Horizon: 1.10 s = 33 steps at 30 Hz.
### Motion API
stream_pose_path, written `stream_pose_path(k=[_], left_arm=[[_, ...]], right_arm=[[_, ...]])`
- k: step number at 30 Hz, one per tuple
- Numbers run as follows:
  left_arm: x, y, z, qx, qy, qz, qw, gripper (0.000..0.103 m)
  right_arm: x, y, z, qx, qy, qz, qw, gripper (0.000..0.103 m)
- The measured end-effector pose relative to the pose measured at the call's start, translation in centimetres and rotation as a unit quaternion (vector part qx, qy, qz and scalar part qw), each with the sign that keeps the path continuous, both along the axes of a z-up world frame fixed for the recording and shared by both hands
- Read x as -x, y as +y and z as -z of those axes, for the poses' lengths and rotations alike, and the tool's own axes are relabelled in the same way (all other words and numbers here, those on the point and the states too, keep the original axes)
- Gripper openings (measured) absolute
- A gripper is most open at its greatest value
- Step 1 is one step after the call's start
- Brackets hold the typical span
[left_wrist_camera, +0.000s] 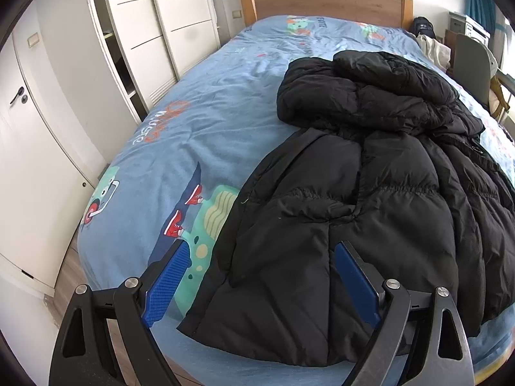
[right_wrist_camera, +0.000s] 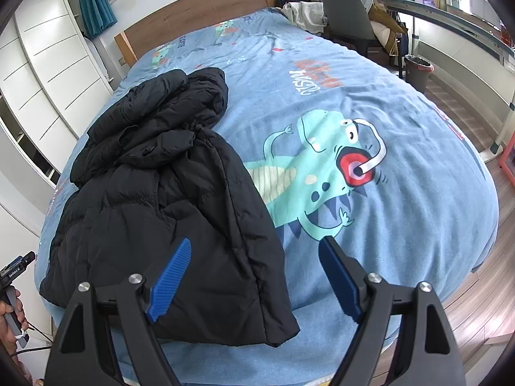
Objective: Fold large clothes
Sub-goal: 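Move both tools to the side edge of the folded coat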
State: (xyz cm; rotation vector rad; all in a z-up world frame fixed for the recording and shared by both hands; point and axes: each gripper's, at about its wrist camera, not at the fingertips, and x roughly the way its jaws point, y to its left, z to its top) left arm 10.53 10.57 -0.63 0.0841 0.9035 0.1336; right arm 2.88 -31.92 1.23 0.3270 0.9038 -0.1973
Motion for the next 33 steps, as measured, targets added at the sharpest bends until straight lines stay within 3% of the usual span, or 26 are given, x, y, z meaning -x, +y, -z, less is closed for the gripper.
stream_pose_path(k=[24,33], left_arm=[[-1.3,1.8,2.4,0.016,0.035,-0.008,0.9992,0.093],[-1.8,3.7,3.7,0.069,0.053,-0.009,0.9962,0.096]], right_arm=[[-1.6,0.0,2.6,-0.019,0.028,-0.017,0.999,0.082],[-2.3,-0.3,4.0,-0.040,0.040,-0.024,0.998,0.082]])
